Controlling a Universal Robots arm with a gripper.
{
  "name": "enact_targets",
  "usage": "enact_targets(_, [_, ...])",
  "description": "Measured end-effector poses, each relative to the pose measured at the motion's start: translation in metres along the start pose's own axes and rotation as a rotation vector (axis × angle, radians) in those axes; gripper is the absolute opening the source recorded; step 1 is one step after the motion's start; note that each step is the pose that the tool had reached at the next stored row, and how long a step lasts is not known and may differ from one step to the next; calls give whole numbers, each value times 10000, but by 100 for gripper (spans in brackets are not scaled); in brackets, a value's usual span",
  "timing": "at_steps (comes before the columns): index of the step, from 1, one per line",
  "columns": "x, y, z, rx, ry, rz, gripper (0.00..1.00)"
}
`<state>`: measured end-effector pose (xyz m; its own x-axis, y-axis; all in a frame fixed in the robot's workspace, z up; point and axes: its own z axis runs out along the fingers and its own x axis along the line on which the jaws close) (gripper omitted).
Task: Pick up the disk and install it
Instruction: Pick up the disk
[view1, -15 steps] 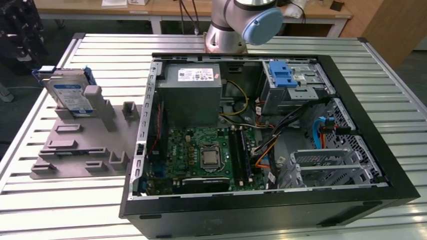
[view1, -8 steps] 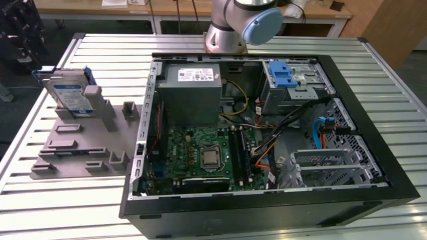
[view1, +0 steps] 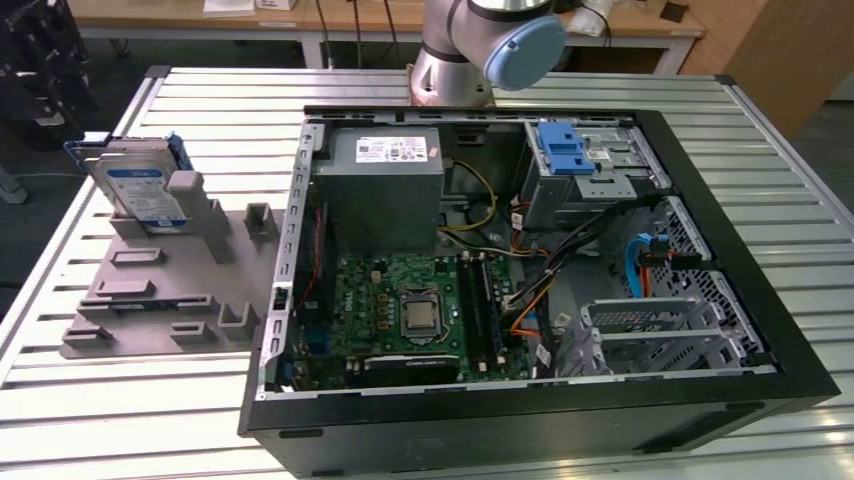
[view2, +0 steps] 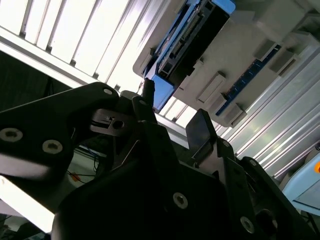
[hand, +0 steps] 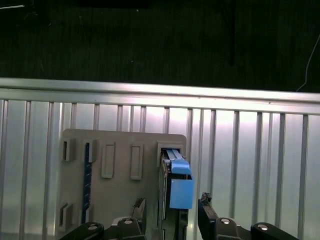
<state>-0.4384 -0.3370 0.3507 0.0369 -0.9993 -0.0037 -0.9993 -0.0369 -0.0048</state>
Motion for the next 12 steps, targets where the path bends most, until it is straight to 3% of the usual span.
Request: enact_targets(12, [-48, -2, 110, -9, 13, 65, 53])
